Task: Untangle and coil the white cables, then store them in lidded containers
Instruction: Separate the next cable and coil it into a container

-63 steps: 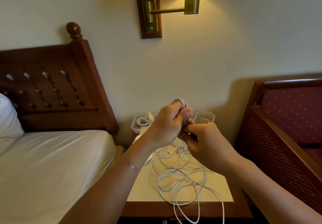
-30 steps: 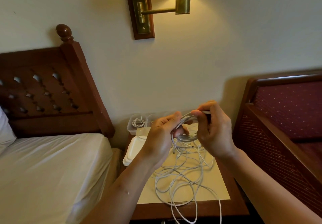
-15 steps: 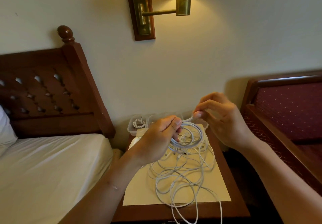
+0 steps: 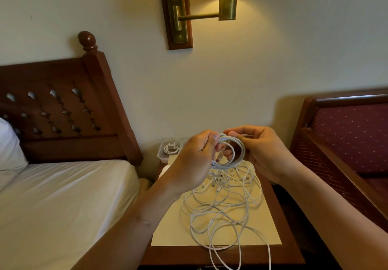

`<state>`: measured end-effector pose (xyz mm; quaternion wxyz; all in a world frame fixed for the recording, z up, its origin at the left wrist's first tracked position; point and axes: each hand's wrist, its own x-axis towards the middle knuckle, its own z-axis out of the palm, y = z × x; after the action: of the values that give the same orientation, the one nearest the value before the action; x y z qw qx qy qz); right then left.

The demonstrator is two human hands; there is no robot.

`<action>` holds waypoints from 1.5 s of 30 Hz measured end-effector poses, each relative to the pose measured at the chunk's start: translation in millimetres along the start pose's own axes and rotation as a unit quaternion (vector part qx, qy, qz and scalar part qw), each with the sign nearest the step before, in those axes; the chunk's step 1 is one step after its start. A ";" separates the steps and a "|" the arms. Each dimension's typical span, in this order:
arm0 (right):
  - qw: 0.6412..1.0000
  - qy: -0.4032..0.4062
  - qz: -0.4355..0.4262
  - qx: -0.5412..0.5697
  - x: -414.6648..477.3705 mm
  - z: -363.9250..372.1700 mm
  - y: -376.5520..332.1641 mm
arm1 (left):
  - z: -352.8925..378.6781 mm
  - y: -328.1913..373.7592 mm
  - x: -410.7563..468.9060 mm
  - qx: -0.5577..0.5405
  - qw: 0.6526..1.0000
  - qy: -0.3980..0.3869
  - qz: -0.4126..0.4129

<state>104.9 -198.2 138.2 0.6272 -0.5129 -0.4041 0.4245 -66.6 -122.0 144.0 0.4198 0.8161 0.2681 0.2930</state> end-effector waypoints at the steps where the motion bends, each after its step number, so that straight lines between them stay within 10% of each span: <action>1: 0.999 -0.004 0.020 0.026 -1.8 1.4 -1.7 | 0.3 -0.1 0.2 0.007 1.000 0.006 -0.002; 11: 0.989 0.009 -0.039 -0.144 -25.6 17.0 -5.5 | 4.1 -4.8 3.6 0.040 0.999 0.021 -0.025; 19: 0.993 0.099 -0.050 -0.049 -20.4 20.8 0.1 | 5.2 0.2 1.1 0.032 0.999 0.011 -0.001; 29: 0.994 -0.023 -0.033 0.101 -11.3 8.2 1.3 | -1.6 0.0 8.4 -0.028 0.999 -0.006 -0.018; 34: 0.980 0.030 -0.182 -0.079 -19.1 13.9 10.9 | 2.2 -6.3 5.3 -0.038 0.999 -0.006 -0.030; 39: 0.807 0.186 -0.460 -0.320 -11.2 7.2 41.0 | 8.3 -2.0 3.0 -0.069 0.996 0.020 -0.046; 42: 0.663 0.132 -0.577 -0.459 -7.5 -6.7 46.4 | 9.0 -2.2 1.4 -0.073 0.996 0.000 -0.042; 45: 0.617 0.097 -0.601 -0.498 -3.8 -13.0 46.1 | 8.9 -3.3 2.5 -0.053 0.998 -0.016 -0.042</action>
<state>110.6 -200.5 90.5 0.4260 -0.4273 -0.7081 -0.3667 -59.2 -123.3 137.6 0.4784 0.7854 0.2800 0.2754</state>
